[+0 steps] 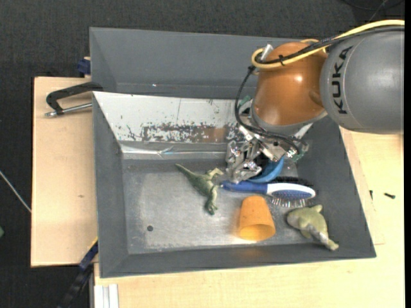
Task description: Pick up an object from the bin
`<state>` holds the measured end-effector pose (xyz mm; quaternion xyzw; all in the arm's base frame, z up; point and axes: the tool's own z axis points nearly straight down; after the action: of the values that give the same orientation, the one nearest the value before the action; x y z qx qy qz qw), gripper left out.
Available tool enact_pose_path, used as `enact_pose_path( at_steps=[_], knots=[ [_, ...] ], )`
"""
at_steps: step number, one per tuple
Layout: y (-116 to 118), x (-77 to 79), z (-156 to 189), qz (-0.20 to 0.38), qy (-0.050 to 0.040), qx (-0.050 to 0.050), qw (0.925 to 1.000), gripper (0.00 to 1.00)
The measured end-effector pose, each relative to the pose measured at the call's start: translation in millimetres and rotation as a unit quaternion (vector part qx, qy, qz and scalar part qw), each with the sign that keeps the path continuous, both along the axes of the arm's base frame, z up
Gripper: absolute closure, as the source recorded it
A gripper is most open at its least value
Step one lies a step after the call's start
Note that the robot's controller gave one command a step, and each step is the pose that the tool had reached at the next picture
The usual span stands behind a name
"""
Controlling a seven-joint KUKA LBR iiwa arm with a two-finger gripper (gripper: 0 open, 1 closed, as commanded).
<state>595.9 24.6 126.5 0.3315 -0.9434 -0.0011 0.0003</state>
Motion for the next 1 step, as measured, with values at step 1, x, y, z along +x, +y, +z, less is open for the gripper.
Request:
enact_pose_path(
  at_steps=[1],
  knots=[
    [0.4, 0.2, 54.2, 0.006, -0.0067, 0.000, 1.0000, 1.00]
  ],
)
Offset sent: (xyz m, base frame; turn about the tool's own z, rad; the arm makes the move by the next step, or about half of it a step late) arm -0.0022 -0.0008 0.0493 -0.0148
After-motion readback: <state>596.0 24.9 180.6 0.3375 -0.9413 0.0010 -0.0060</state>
